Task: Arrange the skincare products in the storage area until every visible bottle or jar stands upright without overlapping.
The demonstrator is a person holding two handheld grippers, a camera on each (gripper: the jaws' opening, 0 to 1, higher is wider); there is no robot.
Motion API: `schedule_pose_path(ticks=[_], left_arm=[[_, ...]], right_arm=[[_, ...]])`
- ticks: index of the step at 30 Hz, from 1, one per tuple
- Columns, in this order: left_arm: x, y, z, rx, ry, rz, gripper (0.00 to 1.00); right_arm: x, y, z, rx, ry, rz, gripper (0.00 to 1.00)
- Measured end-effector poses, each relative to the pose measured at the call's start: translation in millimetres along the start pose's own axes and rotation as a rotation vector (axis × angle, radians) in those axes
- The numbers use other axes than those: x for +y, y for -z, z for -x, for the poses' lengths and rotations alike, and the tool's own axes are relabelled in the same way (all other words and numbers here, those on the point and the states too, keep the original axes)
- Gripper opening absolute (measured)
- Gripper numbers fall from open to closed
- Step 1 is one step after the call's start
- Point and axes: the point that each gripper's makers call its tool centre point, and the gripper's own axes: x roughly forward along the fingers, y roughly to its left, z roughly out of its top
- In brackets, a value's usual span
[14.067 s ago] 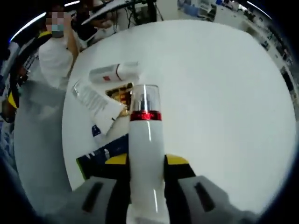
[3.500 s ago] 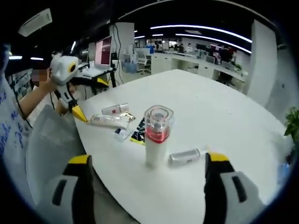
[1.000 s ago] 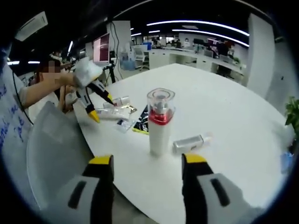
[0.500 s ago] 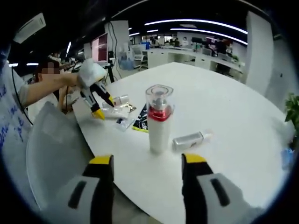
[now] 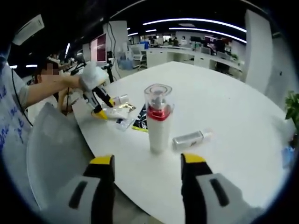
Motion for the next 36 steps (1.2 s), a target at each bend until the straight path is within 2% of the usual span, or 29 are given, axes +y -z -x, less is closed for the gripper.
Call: schedule_pose_path(ticks=[11,17,21,26,31,36], left_arm=[[-0.3,1.1,1,0.007,0.001,0.027,0.29],[-0.7,-2.2,12,-0.028,-0.021,0.037,0.29],[-2.6,-9.0,22,-0.077,-0.033,0.049,0.29],[-11.1,-25.7,36,-0.164,-0.018,0.082,0.29],[-17.6,-38.4,45,-0.209,-0.021,0.063,0.29],[-26.9,-49.6,50,-0.254,0.011,0.069,0.29]], right_arm=[[3,-3.7,-1,0.002,-0.011,0.014,0.57],[6,-5.8,-2,-0.008,-0.018,0.016,0.56],[8,-5.6,-3,-0.013,-0.024,0.014,0.55],[11,-8.2,-3,-0.025,-0.028,0.01,0.55],[13,-11.3,-3,-0.032,-0.031,0.013,0.55],[18,-17.2,-3,-0.045,-0.04,0.022,0.54]])
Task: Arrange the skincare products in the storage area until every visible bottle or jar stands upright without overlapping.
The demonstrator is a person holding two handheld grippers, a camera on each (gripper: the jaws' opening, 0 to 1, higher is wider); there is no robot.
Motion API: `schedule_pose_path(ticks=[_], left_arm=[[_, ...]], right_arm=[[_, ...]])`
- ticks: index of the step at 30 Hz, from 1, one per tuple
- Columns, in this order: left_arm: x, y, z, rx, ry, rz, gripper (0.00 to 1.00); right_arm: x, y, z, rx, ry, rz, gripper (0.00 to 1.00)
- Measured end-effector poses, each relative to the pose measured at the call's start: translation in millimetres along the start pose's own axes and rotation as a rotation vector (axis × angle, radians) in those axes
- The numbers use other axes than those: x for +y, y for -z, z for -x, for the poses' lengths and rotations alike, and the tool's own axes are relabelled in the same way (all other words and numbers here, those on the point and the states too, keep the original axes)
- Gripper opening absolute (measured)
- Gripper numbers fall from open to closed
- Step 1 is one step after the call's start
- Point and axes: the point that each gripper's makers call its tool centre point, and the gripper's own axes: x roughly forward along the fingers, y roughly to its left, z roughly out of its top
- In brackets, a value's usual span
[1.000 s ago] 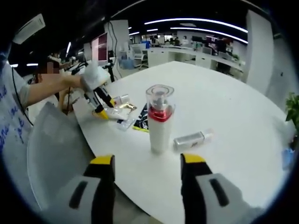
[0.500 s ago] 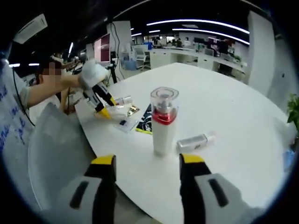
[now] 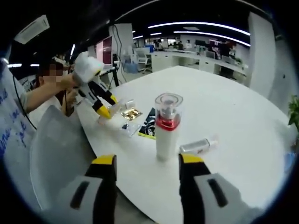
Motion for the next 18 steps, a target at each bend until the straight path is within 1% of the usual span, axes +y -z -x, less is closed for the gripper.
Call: schedule_pose_path(ticks=[3,8,12,18], left_arm=[[-7.5,-5.2,1,-0.017,0.024,0.006,0.28],[-14.1,-13.3,2,-0.042,0.031,-0.007,0.28],[-20.8,-21.8,2,-0.073,0.06,0.005,0.28],[-27.9,-33.5,1,-0.105,0.081,-0.003,0.28]], right_arm=[[1,-1.3,-1,-0.005,-0.002,0.001,0.54],[4,-2.8,-1,-0.011,-0.003,0.002,0.53],[5,-3.6,-2,-0.009,-0.003,0.011,0.53],[5,-7.3,-2,-0.019,-0.006,0.008,0.5]])
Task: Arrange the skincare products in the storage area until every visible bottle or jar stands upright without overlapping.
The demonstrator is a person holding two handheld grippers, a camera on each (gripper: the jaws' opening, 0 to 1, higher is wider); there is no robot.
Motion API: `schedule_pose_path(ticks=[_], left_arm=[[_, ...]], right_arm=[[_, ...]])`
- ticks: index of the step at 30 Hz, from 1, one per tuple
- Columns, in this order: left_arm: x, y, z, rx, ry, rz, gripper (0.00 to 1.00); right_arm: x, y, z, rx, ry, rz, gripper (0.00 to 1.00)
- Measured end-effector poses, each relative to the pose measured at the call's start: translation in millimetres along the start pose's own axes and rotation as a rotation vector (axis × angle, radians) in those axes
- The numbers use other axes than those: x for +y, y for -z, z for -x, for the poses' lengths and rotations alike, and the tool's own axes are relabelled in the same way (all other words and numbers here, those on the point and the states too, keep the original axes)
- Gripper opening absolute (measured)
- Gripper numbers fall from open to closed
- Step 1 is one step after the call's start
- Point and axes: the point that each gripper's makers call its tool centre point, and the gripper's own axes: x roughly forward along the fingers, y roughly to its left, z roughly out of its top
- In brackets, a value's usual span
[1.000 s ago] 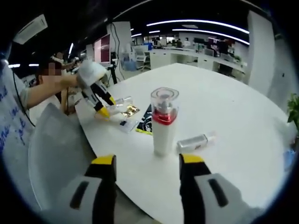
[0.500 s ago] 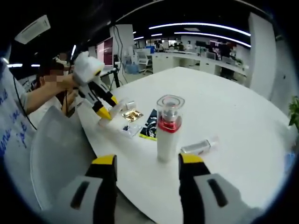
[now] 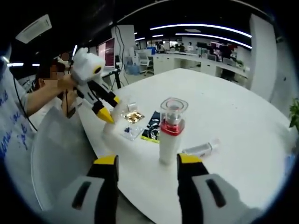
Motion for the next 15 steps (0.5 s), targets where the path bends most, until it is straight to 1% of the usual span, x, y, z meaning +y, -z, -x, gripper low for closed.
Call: schedule_pose_path(ticks=[3,9,15], left_arm=[[-5.1,-8.3,-3,-0.023,0.016,0.002,0.28],[-17.5,-23.9,-10,-0.054,0.039,-0.02,0.28],[-29.0,-34.6,-17,-0.074,0.045,-0.048,0.28]], right_arm=[[1,-3.7,-1,-0.01,-0.003,-0.002,0.49],[4,-8.7,-2,-0.023,-0.011,-0.002,0.47],[6,-10.6,-4,-0.03,-0.018,-0.002,0.45]])
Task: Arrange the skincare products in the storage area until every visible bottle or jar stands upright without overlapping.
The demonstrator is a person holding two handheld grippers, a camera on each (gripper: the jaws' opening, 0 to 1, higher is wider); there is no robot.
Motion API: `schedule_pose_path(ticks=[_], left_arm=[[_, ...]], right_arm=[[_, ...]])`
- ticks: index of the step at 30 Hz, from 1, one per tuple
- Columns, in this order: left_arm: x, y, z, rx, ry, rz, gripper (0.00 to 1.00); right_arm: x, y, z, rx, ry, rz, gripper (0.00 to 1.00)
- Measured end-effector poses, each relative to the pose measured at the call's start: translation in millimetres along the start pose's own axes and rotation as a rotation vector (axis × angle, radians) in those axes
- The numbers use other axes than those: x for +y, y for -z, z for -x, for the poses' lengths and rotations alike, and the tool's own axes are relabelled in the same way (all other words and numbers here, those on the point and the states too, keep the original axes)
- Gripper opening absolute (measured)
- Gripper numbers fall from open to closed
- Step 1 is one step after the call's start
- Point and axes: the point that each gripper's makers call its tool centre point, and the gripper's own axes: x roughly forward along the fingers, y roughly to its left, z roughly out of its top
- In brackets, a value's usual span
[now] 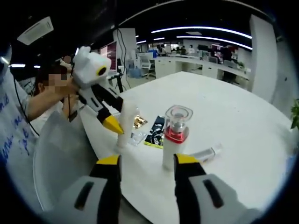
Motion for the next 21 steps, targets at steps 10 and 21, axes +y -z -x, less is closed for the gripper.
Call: schedule_pose_path(ticks=[10,21], left_arm=[[-17.5,-17.0,-12,-0.063,0.008,-0.051,0.28],[-19.0,-30.3,-17,-0.118,-0.03,-0.09,0.28]], right_arm=[[7,-15.6,-2,-0.045,-0.019,0.021,0.35],[13,-34.8,-11,-0.102,-0.039,0.006,0.27]])
